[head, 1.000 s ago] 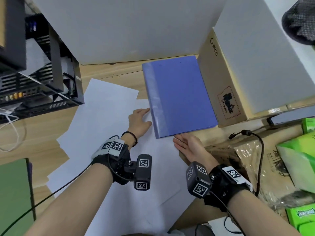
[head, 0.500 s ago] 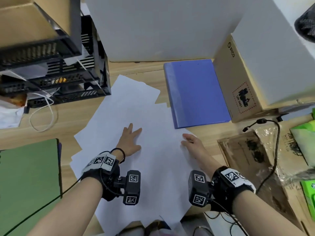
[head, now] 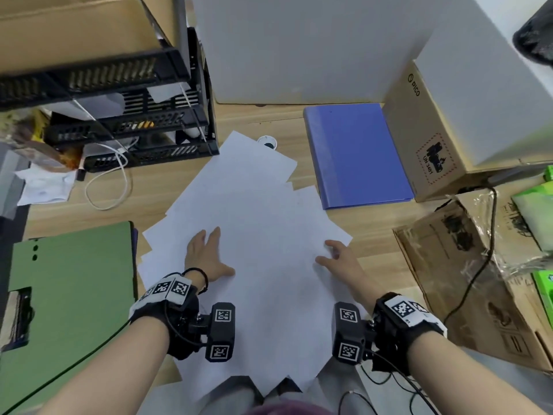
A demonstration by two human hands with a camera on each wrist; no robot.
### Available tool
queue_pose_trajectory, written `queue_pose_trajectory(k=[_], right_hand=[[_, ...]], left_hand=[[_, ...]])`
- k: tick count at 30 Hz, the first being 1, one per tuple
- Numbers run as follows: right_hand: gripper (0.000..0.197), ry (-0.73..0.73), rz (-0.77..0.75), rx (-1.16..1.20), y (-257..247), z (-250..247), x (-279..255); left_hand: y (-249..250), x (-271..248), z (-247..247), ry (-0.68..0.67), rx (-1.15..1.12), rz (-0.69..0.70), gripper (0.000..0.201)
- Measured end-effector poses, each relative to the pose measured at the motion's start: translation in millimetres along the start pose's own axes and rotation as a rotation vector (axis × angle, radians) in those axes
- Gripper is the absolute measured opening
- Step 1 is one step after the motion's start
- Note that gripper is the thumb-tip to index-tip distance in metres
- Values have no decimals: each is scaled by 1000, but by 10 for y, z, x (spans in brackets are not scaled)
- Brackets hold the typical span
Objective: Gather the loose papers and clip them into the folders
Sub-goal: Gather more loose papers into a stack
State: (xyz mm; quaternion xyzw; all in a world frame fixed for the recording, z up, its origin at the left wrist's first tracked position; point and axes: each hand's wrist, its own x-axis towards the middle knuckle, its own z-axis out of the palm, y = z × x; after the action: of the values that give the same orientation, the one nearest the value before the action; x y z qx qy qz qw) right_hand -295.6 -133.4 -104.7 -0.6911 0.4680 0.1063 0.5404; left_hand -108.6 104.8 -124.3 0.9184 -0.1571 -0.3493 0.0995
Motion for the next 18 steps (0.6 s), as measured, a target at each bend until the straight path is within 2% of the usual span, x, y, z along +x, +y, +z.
queue_pose_trajectory(k=[4, 12, 18], right_hand=[[63, -39, 32, -24, 52, 27, -43], [64, -74, 22, -61, -31, 141, -121], [64, -120, 33, -56, -42, 160, -153]], left_hand=[[-124, -120, 40, -14, -5, -31, 93], [-91, -211, 167, -7, 20, -39, 91], [-65, -259, 211, 7, 47, -51, 100]])
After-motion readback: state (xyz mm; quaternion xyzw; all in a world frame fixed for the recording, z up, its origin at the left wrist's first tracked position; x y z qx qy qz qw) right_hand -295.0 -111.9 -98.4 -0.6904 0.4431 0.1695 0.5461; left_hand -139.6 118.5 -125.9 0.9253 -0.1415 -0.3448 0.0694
